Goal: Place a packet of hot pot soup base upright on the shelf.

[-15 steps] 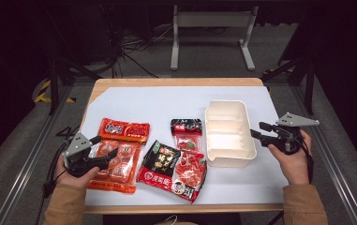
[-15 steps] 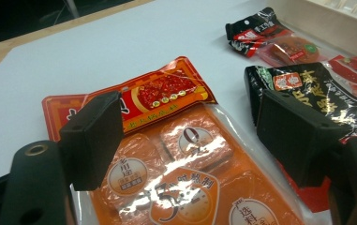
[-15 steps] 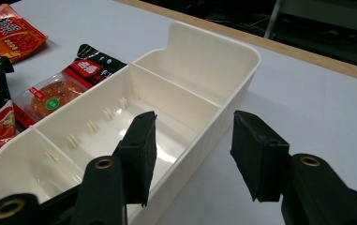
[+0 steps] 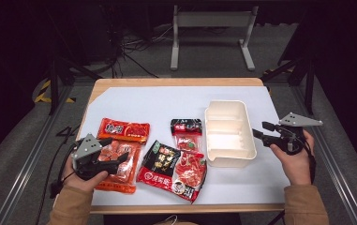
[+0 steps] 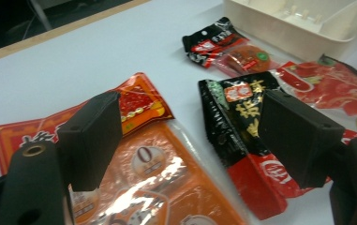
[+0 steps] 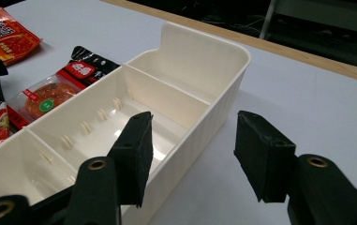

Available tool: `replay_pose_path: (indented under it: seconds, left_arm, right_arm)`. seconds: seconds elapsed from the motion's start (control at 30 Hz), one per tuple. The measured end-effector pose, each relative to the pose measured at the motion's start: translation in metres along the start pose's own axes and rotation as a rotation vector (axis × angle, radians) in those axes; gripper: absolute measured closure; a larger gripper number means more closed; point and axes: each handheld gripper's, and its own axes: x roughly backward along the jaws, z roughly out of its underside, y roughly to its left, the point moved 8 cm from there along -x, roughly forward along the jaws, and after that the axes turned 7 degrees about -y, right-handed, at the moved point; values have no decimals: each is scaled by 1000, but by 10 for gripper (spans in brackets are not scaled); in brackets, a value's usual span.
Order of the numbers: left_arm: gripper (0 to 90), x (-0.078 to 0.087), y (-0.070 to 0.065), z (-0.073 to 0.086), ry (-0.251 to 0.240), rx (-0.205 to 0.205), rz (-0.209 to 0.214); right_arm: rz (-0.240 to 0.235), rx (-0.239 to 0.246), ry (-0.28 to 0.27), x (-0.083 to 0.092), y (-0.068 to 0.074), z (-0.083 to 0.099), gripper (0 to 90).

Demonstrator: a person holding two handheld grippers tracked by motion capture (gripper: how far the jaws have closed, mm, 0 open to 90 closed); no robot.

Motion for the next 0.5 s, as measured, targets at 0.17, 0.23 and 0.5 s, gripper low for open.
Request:
replay_pose_path:
  seconds: [0.17,0.23,0.5]
  left_arm:
    - [217,-8,-18,-4,14,-18,32]
    - [216,-10,-23,-5,17,-16,49]
    - [215,-21,-39,-2,42,-30,97]
  right_arm:
    - [0,0,12,-2,0,2,459]
    - [-1,3,11,-2,0,2,458]
    - [-15,2,0,1,2,0,467]
